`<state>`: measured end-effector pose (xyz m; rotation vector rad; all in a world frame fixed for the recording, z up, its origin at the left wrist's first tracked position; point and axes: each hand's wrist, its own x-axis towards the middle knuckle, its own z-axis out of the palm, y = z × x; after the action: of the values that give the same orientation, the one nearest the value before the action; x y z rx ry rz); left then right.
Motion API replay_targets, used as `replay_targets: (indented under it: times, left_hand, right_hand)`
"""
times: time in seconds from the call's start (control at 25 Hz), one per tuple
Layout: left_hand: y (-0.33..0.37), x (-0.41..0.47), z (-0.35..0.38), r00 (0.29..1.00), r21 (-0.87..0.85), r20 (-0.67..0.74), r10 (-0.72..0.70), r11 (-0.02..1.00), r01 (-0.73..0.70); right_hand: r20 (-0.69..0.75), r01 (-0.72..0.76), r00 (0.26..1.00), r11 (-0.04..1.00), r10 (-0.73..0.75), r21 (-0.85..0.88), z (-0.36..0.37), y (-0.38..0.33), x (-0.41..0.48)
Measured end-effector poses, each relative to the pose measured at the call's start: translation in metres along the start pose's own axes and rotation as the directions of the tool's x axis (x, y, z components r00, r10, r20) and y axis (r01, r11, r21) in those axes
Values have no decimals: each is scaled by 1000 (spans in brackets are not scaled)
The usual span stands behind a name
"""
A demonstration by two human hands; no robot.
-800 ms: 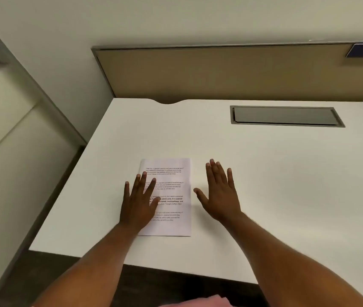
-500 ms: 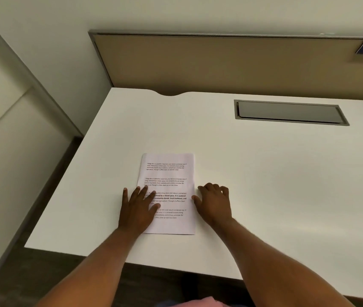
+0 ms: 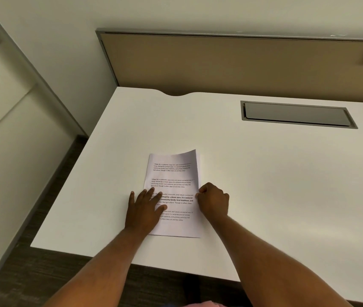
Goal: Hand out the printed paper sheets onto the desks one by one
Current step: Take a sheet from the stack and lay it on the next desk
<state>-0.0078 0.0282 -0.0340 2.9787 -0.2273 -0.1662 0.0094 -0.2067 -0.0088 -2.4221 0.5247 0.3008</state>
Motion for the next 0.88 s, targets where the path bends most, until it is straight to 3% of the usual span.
replay_targets:
  times: [0.24, 0.4, 0.52, 0.72, 0.88]
  left_hand:
    - [1, 11, -7, 986, -129, -127, -106, 988, 89]
    - [10, 27, -23, 977, -283, -82, -198, 944, 168]
    - [22, 37, -32, 961, -421, -52, -272, 879, 226]
    - [56, 59, -40, 924, -747, 103, -368, 585, 316]
    - [90, 70, -42, 897, -900, 250, -365, 255, 354]
  right_hand:
    - [-19, -59, 998, 991, 62, 122, -17, 7, -1]
    - [-13, -110, 993, 949, 119, 296, -36, 19, 5]
    - [4, -108, 992, 853, 124, 510, -50, 30, 7]
    - [-44, -76, 991, 788, 130, 611, -82, 54, 8]
    - [-51, -78, 988, 743, 149, 665, -105, 83, 13]
